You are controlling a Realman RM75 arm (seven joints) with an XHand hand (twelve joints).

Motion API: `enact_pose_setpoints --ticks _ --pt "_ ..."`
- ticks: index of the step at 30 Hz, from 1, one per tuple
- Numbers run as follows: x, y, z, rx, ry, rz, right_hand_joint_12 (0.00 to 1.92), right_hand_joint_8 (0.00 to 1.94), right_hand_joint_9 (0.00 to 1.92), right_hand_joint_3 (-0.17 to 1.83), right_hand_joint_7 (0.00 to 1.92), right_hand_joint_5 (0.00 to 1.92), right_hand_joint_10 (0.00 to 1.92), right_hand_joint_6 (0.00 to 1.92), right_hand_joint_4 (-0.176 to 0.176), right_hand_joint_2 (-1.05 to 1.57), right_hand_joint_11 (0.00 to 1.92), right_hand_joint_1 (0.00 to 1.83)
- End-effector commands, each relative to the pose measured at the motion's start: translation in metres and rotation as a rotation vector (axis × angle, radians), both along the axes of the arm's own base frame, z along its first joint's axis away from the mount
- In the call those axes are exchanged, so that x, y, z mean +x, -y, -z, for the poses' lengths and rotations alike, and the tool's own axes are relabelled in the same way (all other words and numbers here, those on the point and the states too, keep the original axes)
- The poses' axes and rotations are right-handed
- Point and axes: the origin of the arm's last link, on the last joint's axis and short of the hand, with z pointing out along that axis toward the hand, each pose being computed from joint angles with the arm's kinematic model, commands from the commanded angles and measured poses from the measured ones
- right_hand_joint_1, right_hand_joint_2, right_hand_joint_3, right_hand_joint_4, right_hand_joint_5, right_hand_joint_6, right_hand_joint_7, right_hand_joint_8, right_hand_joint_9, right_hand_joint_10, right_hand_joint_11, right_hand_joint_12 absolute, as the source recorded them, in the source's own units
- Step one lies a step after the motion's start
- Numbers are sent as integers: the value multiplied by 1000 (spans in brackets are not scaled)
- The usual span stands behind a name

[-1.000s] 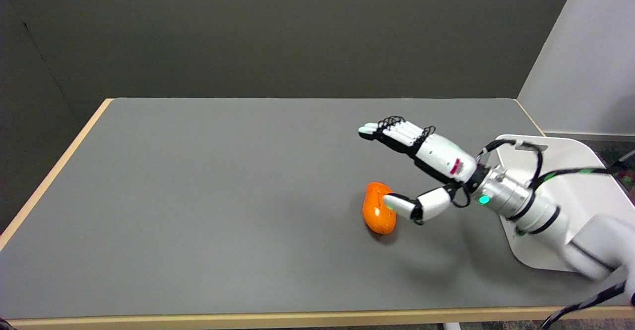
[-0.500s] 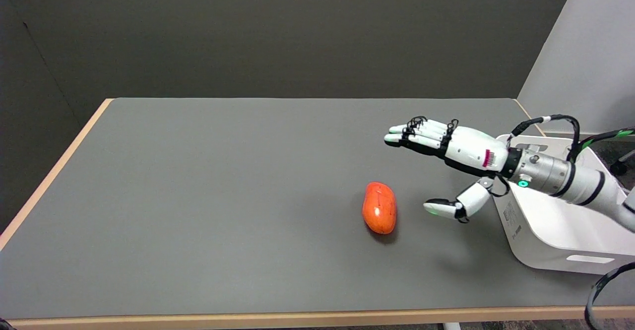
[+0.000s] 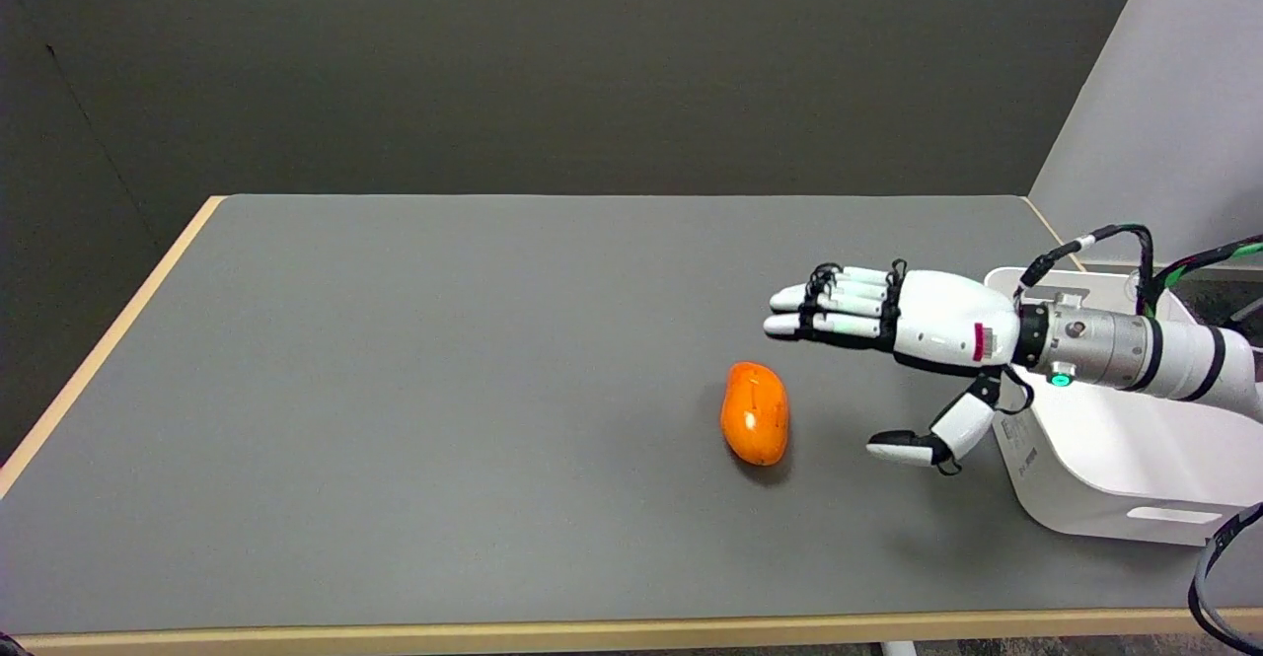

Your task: Pick up mango.

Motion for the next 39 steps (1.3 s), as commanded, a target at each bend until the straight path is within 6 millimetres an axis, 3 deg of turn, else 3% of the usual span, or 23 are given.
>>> enact_pose_setpoints --ticks 1,3,6,10,18,21,24,29,37,39 --pt "-33 -7 19 109 -221 -117 704 63 9 952 -1 2 221 79 35 607 -1 549" --pt "-41 2 22 77 -246 -125 674 45 -1 860 -1 -1 198 70 36 610 -1 528" --pt "-53 29 20 4 -251 -112 627 6 -1 944 -1 -1 145 0 25 584 -1 536" --pt "-62 55 21 -56 -247 -76 591 -1 -1 871 -1 -1 119 -1 26 628 -1 536" --pt "-68 86 44 -51 -305 -88 545 -1 -1 869 -1 -1 71 -1 24 632 -1 556" --pt "-69 94 43 -73 -327 -90 519 -1 -1 868 -1 -1 40 -1 22 638 -1 578" --pt "-69 95 40 -85 -332 -87 469 -1 -1 951 -1 -1 9 -1 16 624 -1 616" --pt "-65 92 30 -93 -340 -88 428 -1 -1 821 -1 -1 -1 -1 16 651 -1 635" --pt "-61 81 23 -65 -278 -85 396 -1 -1 812 -1 -1 -1 -1 16 650 -1 643" --pt "-61 76 23 -52 -264 -82 392 -1 -1 912 -1 -1 -1 -1 13 601 -1 642"
